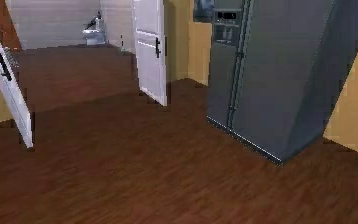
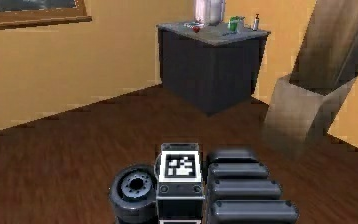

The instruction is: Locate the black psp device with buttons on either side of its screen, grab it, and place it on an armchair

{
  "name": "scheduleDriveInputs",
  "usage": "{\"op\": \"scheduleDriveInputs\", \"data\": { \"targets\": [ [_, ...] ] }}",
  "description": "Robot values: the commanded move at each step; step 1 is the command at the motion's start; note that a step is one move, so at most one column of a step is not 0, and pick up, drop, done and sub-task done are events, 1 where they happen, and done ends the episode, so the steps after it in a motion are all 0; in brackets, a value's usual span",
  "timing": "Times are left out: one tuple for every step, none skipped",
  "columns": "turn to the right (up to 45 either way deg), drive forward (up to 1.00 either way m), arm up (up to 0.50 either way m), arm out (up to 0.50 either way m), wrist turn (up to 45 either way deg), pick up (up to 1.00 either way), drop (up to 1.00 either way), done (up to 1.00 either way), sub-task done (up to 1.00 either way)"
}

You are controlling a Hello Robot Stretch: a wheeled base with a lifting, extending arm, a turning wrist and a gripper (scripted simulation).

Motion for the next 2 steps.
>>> {"op": "scheduleDriveInputs", "data": {
  "targets": [
    [-24.0, 0.00, 0.00, 0.00, 0.0, 0.00, 0.00, 0.00, 0.00],
    [0.0, 1.00, 0.00, 0.00, 0.0, 0.00, 0.00, 0.00, 0.00]
  ]
}}
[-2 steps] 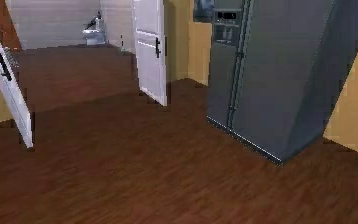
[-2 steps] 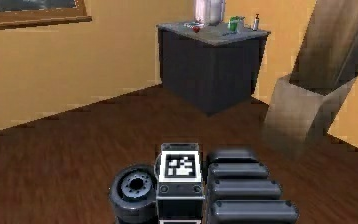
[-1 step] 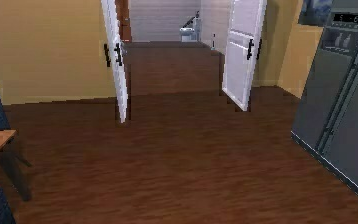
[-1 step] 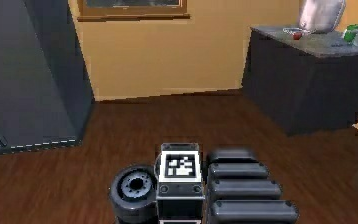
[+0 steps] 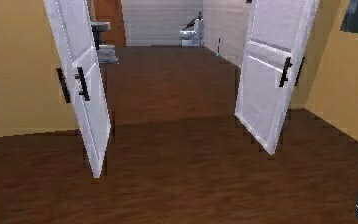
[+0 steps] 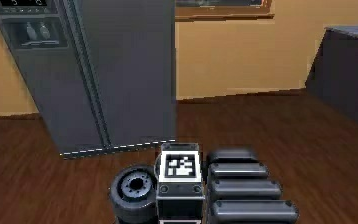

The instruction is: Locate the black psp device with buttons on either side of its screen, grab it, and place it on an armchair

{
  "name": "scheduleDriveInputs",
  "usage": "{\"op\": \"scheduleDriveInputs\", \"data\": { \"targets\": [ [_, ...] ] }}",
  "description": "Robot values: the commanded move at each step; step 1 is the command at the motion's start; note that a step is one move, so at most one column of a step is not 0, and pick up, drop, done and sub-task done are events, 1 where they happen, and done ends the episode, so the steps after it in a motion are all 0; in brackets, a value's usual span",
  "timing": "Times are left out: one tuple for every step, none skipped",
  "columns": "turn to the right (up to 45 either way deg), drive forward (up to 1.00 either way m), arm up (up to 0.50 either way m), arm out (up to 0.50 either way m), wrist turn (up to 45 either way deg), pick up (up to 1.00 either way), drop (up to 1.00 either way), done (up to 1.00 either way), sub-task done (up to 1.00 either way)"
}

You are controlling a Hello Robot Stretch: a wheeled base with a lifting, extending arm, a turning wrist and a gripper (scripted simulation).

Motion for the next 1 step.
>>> {"op": "scheduleDriveInputs", "data": {
  "targets": [
    [0.0, 1.00, 0.00, 0.00, 0.0, 0.00, 0.00, 0.00, 0.00]
  ]
}}
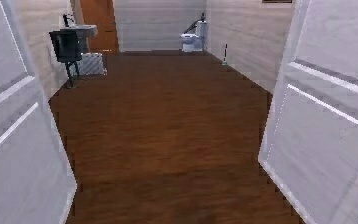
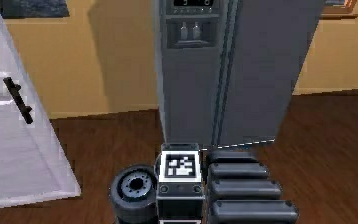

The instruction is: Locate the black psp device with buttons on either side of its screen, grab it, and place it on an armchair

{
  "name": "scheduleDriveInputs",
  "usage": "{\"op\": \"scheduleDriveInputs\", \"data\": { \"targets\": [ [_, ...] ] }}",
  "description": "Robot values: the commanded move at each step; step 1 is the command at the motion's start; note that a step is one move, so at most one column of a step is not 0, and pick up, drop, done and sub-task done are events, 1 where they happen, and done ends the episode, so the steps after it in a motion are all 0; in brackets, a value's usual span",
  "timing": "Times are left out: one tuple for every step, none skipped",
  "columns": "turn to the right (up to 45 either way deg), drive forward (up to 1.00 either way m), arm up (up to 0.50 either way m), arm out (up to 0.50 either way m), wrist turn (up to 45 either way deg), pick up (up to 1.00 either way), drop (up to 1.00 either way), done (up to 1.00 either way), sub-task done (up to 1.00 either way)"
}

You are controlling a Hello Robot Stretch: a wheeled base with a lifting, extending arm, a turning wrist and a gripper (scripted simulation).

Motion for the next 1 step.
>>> {"op": "scheduleDriveInputs", "data": {
  "targets": [
    [-15.0, 0.00, 0.00, 0.00, 0.0, 0.00, 0.00, 0.00, 0.00]
  ]
}}
